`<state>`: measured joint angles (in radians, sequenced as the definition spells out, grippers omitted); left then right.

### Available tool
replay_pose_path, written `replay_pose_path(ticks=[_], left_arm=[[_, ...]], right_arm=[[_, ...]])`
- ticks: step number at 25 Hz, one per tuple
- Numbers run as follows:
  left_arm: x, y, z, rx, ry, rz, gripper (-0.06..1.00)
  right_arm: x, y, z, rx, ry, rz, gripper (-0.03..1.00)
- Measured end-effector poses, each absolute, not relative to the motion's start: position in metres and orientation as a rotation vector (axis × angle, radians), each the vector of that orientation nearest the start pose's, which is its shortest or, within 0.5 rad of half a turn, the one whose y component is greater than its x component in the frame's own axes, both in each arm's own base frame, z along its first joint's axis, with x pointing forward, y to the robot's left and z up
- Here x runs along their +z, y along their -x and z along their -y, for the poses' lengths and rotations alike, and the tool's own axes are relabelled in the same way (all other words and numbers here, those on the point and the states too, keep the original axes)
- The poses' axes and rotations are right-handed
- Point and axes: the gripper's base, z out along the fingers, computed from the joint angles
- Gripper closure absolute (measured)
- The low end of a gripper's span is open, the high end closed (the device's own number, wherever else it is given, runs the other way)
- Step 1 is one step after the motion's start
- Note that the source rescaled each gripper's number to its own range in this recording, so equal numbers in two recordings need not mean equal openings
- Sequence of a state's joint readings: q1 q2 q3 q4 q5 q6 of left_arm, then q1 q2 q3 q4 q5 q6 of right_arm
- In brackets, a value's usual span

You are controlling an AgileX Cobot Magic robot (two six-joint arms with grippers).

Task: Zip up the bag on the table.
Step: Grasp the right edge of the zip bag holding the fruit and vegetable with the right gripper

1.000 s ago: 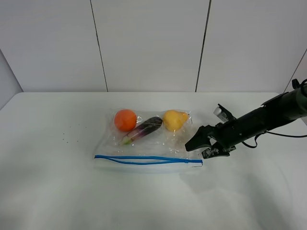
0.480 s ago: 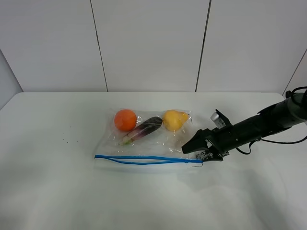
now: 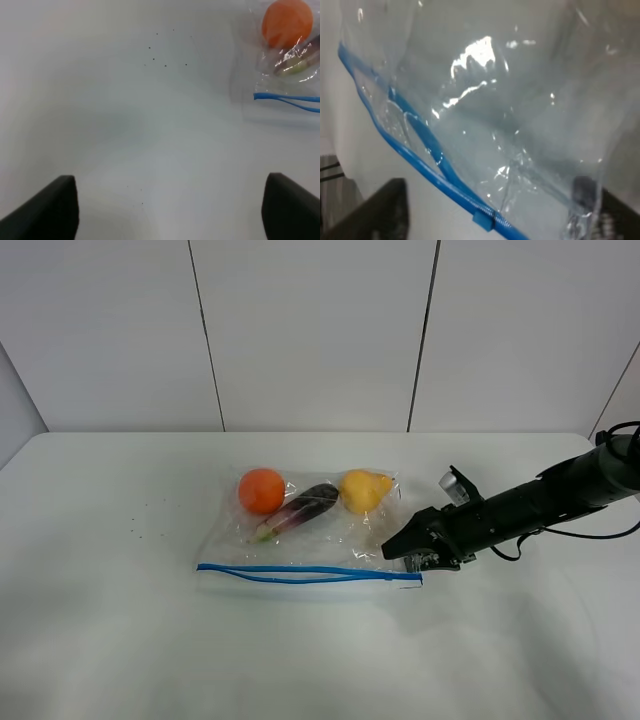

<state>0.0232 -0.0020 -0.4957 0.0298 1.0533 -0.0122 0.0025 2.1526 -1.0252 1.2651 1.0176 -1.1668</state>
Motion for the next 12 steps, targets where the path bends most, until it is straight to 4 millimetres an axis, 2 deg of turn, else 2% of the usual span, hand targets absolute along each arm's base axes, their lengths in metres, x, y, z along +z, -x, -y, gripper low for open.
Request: replay_pose_path(ticks=[8, 12], left_arm=[[0.2767, 0.0045, -0.0023, 0.042, 0.037, -2.039, -0.04], [0.2767, 0.0045, -0.0023, 0.042, 0.037, -2.039, -0.04]], right_arm=[[0.0796, -0.3376, -0.0747, 1.363, 0.234, -2.672, 0.47], [0.0795, -0.3374, -0.0747, 1.362, 0.237, -2.674, 0.62]])
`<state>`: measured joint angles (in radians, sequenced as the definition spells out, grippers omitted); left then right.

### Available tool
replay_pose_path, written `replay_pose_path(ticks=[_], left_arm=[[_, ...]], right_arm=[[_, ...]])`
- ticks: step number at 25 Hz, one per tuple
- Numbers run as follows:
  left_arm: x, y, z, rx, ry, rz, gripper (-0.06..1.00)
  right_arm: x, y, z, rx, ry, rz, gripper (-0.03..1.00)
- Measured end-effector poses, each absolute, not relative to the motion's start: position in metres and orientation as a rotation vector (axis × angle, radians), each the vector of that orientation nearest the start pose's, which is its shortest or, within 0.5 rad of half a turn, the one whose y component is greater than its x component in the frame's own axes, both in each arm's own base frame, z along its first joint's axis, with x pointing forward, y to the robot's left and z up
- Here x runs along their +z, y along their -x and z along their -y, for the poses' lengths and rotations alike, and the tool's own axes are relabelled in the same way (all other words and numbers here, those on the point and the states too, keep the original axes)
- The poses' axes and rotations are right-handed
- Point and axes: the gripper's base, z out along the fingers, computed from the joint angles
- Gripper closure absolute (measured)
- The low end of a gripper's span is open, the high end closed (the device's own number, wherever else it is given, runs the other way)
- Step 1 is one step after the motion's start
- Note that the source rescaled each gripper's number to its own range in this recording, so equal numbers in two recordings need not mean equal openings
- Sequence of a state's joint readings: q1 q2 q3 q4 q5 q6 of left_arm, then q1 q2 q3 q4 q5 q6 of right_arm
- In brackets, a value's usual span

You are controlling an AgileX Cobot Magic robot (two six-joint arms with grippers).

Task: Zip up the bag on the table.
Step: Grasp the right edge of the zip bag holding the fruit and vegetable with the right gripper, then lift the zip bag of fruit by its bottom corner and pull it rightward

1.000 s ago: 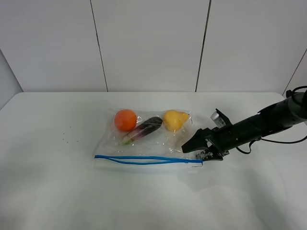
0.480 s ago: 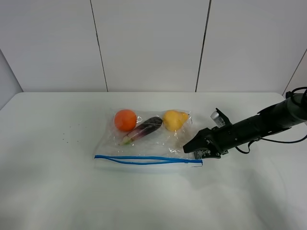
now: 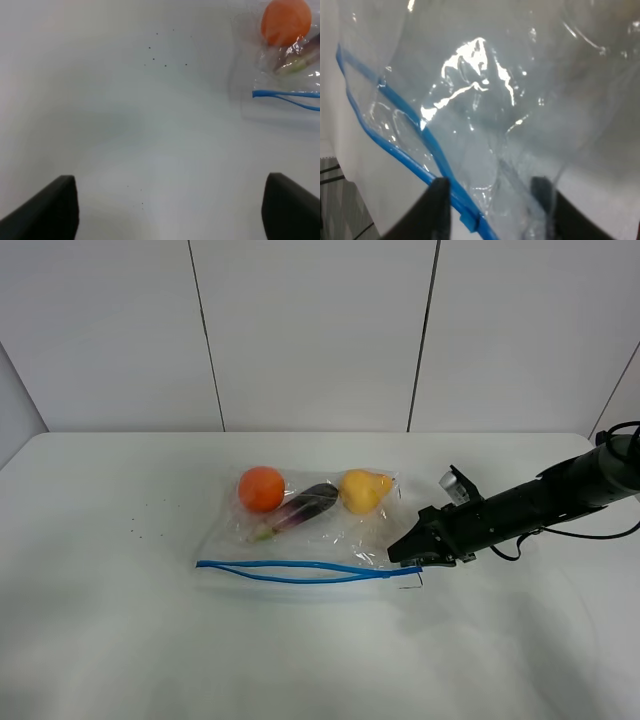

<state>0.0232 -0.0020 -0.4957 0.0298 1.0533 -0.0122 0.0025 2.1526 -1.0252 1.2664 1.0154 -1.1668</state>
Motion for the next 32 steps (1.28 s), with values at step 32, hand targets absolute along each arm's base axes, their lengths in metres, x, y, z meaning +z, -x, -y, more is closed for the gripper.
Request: replay_pose_path(ticks=[32], left_arm=[[0.277, 0.004, -0.002, 0.042, 0.037, -2.039, -0.04]], right_arm=[[0.102, -0.346, -0.086, 1.751, -0.154, -2.485, 0.97]])
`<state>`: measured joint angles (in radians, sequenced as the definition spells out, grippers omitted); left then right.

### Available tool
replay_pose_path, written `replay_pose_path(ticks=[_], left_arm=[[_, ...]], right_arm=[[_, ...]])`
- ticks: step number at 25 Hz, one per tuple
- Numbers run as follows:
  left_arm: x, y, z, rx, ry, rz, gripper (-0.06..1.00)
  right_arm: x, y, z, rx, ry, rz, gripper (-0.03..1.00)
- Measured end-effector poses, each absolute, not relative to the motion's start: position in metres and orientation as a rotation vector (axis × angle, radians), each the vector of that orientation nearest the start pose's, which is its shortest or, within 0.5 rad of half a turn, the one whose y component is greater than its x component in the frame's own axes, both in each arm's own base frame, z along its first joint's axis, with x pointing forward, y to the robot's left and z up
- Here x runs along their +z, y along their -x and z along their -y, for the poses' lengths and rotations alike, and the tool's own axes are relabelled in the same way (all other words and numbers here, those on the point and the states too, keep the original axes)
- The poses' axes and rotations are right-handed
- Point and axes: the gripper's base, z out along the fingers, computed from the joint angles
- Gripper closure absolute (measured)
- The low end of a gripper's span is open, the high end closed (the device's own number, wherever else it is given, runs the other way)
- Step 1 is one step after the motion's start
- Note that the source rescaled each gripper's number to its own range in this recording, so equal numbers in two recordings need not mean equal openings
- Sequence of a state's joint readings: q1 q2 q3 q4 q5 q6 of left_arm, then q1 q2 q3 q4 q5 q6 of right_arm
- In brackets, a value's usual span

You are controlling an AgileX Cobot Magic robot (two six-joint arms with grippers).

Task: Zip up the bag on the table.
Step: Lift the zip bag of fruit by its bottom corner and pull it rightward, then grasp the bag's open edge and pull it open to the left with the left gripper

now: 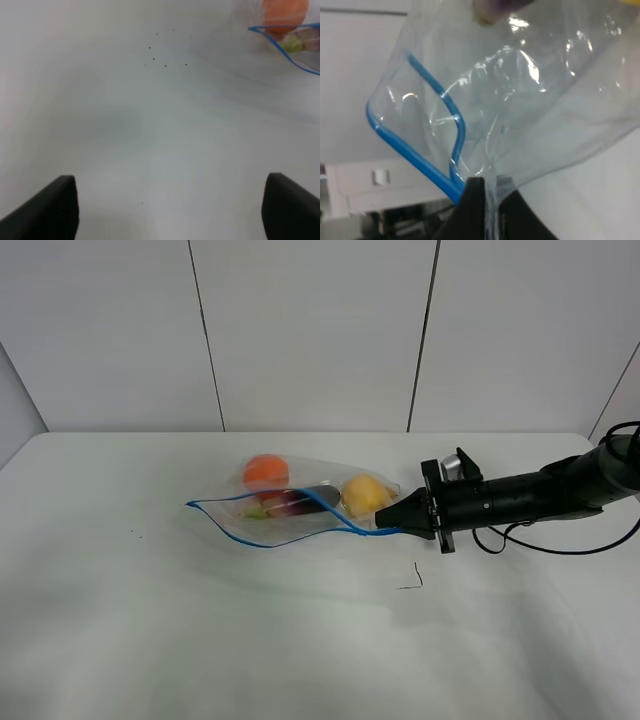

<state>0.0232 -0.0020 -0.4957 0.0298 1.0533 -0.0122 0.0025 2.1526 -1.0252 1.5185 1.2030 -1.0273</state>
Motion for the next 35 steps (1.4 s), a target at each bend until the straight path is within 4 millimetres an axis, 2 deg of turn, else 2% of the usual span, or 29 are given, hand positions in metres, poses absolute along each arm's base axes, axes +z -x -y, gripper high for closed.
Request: replay_pose_path(ticks=[8, 16, 35], left_arm=[[0.277, 0.004, -0.002, 0.042, 0.037, -2.039, -0.04], [0.277, 0.004, -0.002, 0.042, 0.037, -2.039, -0.04], [0.277, 0.004, -0.002, 0.042, 0.037, -2.039, -0.04]], right_arm=[[0.108, -0.347, -0.086, 1.791, -0.270, -2.486, 0.97], [0.147, -0.348, -0.086, 1.781, -0.262, -2.421, 0.97], [0.152, -0.348, -0.086, 1.784, -0.270, -2.412, 0.97]])
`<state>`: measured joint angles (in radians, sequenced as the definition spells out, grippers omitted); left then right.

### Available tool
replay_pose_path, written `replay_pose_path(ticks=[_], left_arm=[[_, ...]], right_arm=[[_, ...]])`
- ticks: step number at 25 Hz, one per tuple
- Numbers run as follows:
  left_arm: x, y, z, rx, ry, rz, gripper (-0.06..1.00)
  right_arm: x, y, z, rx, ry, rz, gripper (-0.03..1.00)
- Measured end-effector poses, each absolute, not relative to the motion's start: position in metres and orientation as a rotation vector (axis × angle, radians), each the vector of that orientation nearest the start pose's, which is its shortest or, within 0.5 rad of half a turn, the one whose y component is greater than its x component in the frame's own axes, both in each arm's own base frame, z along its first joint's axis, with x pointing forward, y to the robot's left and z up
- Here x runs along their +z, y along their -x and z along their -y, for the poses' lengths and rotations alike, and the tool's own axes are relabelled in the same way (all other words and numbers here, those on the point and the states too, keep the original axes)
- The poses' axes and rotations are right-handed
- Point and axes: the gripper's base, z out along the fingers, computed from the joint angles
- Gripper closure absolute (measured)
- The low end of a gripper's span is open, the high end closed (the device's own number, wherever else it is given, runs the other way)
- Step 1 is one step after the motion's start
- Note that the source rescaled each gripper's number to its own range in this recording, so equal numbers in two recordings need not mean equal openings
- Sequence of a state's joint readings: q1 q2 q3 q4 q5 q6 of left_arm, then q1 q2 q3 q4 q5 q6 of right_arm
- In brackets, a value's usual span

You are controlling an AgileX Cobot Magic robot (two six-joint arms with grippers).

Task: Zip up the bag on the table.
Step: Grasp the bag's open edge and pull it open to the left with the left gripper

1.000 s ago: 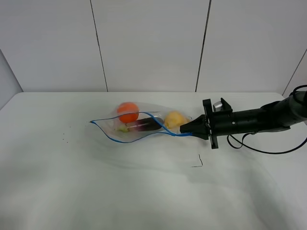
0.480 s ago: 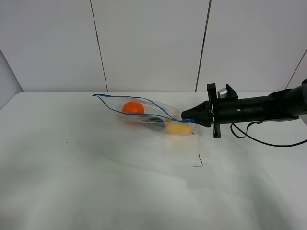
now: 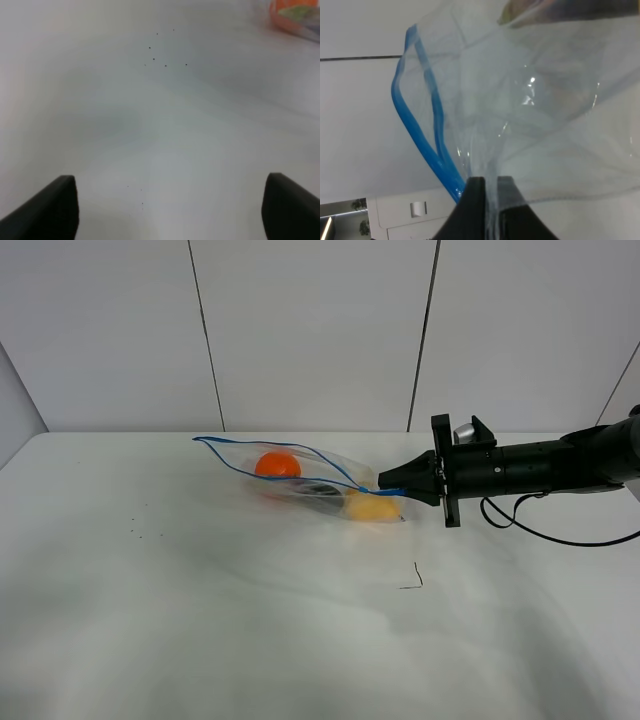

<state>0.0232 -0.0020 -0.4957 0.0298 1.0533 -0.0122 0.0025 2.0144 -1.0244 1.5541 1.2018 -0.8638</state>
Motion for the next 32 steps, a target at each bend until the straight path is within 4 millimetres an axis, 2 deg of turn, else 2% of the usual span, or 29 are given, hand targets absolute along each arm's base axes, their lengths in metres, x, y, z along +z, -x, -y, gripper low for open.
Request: replay_pose_path(ticks=[14, 16, 18, 21, 25, 29, 30, 32], left_arm=[[0.278, 0.005, -0.003, 0.052, 0.038, -2.033, -0.04], [0.286, 0.004, -0.003, 0.055, 0.038, -2.030, -0.04], [0.303, -0.001, -0.003, 0.056, 0.037, -2.040, -0.04], [0.341, -0.019, -0.004, 0.073, 0.005, -2.069, -0.04], [0.393, -0.061, -0.004, 0.125, -0.089, -2.107, -0.04], [0.429, -0.112, -0.006, 0.220, -0.265, -2.115, -0.04], [0.429, -0.112, -0.006, 0.220, -0.265, -2.115, -0.04], [0.437, -0.134, -0.006, 0.274, -0.371, -2.121, -0.04]], right_arm=[[0.152, -0.349, -0.086, 1.786, -0.268, -2.395, 0.97], [0.152, -0.349, -0.086, 1.786, -0.268, -2.395, 0.97], [0.152, -0.349, -0.086, 1.786, -0.268, -2.394, 0.97], [0.152, -0.349, -0.086, 1.785, -0.267, -2.394, 0.97], [0.152, -0.349, -0.086, 1.785, -0.267, -2.394, 0.97], [0.152, -0.349, -0.086, 1.785, -0.267, -2.394, 0.97], [0.152, -0.349, -0.086, 1.785, -0.267, -2.394, 0.97], [0.152, -0.349, -0.086, 1.785, -0.267, -2.394, 0.97]])
